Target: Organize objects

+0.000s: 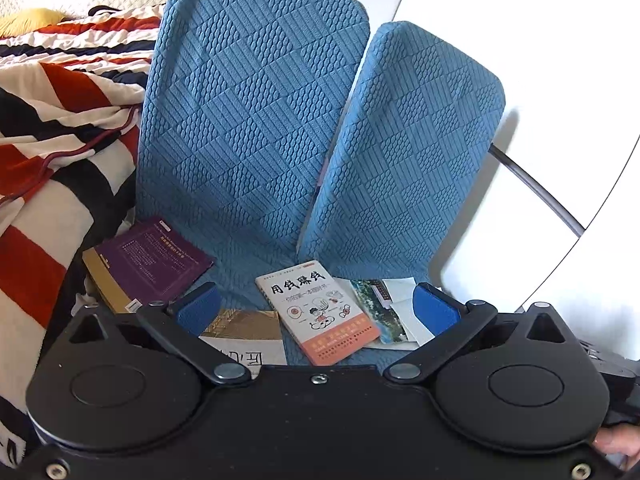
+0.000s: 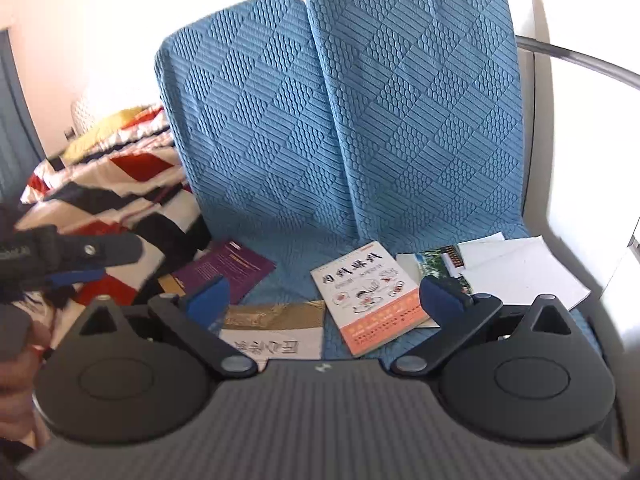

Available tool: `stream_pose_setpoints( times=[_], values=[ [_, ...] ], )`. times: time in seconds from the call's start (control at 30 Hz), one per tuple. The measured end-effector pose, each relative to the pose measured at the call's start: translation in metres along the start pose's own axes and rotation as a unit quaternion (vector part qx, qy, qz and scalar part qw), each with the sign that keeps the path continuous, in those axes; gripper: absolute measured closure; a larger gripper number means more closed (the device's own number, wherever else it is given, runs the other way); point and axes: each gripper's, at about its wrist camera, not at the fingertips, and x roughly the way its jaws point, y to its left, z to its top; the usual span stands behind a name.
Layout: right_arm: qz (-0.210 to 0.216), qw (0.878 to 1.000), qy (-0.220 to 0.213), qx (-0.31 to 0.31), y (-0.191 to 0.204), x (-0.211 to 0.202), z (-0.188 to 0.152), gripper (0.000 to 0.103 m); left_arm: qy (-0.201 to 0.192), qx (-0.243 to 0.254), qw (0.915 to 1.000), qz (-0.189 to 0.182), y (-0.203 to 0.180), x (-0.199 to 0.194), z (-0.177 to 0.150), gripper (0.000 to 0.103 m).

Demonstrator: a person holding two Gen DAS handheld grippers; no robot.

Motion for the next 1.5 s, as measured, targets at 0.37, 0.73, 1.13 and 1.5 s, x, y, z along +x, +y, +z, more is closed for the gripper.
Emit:
stream_pose_setpoints(
  times=[0.37,0.73,1.13,1.5],
  values=[
    [-0.036,0.999,0.002,-0.031,0.003,0.008,-0.017,0.000,0.000,0.010,0.9999,-0.007,-0.001,0.008,-0.010,0.001],
    [-0.034,0.997,0.059,-0.025,0.000,0.036,-0.028,0.000,0.010,0.016,0.9998,-0.009,0.010,0.034,-0.020,0.001],
    [-0.019,0.997,0.069,-0.012,-0.009,0.061,-0.038,0.000,0.021,-0.008,0.9997,0.008,0.033,0.063,-0.034,0.001],
    [-0.016,0.996,0.086,-0.005,-0.020,0.072,-0.045,0.000,0.033,-0.022,0.9992,0.006,0.040,0.086,-0.039,0.001]
  ],
)
